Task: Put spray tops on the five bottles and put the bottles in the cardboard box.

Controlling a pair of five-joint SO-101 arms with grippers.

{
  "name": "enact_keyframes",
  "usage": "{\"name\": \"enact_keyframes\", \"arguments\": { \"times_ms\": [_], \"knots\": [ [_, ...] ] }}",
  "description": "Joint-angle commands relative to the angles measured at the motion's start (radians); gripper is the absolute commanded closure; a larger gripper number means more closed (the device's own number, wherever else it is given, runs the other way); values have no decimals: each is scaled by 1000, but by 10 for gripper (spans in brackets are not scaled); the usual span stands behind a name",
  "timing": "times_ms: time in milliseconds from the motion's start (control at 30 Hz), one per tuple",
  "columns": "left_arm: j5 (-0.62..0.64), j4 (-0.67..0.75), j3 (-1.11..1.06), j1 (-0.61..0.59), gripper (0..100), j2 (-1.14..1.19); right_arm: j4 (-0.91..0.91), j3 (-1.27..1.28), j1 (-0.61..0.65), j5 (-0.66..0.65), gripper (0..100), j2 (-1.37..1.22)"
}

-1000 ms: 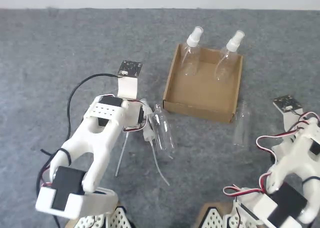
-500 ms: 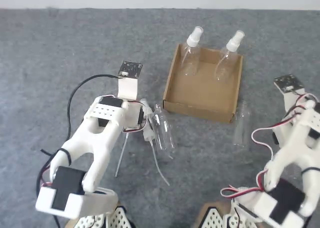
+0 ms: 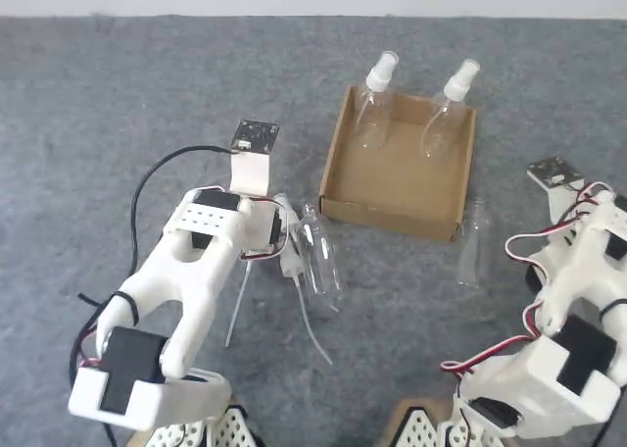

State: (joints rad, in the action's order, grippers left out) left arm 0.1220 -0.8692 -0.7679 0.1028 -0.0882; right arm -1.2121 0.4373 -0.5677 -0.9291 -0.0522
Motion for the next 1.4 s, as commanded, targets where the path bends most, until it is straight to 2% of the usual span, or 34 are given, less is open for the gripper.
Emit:
{"name": "enact_keyframes", "arguments": {
  "times_ms": [0,67,333,500,667,800,967,1100,1233,1367],
  "knots": [
    [-9,21,5,-3,988,-41,27,-55,-5,-14,757,13],
    [-9,21,5,-3,988,-41,28,-55,-5,-11,775,13],
    [-8,21,5,-3,988,-41,24,-54,-5,-9,986,16],
    [-8,21,5,-3,988,-41,7,-83,-5,0,994,74],
    [-8,25,5,-3,988,-41,-148,-203,58,117,994,255],
    [-6,25,5,2,989,-41,-225,-222,268,265,994,460],
    [-11,20,5,-5,990,-41,-222,-109,682,482,994,685],
    [-12,-5,16,-21,991,-58,-101,12,954,655,994,771],
    [-12,-18,7,-58,991,-166,114,170,1104,747,994,774],
    [-11,-40,-4,-140,991,-348,325,331,1182,749,993,777]
  ]
}}
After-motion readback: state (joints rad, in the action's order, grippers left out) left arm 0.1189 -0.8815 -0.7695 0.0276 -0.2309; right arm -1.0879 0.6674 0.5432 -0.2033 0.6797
